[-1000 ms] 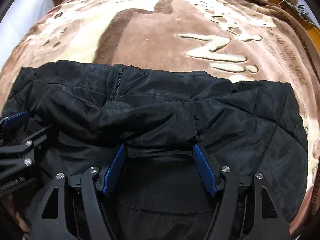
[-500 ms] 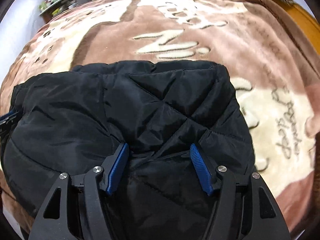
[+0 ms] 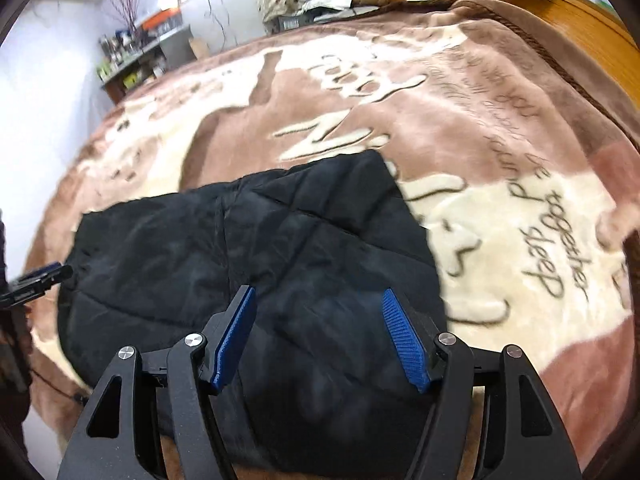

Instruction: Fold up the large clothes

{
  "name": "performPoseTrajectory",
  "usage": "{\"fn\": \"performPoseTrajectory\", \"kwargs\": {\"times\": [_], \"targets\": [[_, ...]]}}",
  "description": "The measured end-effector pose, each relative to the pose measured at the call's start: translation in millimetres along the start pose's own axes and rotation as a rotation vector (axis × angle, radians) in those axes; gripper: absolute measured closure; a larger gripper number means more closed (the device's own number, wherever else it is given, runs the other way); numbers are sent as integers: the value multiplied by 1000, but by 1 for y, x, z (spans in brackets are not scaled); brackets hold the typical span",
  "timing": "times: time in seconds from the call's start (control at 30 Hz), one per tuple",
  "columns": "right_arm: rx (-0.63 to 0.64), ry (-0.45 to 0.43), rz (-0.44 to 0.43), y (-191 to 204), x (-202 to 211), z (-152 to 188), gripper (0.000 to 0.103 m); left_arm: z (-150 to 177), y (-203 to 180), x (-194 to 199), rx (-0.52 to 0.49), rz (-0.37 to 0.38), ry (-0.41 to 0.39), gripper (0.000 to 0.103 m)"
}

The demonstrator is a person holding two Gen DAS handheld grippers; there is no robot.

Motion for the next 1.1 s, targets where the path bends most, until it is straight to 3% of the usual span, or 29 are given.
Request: {"fn": "performPoseTrajectory", "kwargs": {"times": [0.1, 0.23, 0.37, 0.47, 0.63, 0.8, 1.1], "targets": [[-41, 2, -11, -19, 13, 11, 25, 13, 29, 9, 101, 65, 22, 12], [-82, 32, 1, -41, 19, 28, 25, 31, 54, 7, 139, 93, 68, 11], [-119, 36, -77, -54, 22, 39, 25, 46, 68, -1, 175, 152, 110, 7], [-132, 51, -75, -62, 18, 44, 25, 52, 69, -10, 197, 206, 136, 3], [-156, 126, -148, -71, -7, 49, 25, 52, 61, -29, 205, 253, 164, 3], [-169, 117, -200, -76, -18, 47, 25, 53, 51, -50, 205, 249, 197, 0], [-188, 168, -312, -77, -46, 44, 22, 62, 46, -78, 238, 341, 285, 0]]}}
Point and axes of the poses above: each gripper's, at about its wrist camera, not at the fingertips, and x roughly against the way its jaws point, y to its left, z to its underside, the point moved 4 cm from there along -x, roughly the way its jaws point, and after that the axes turned 8 degrees about -z, right-handed, at the moved point
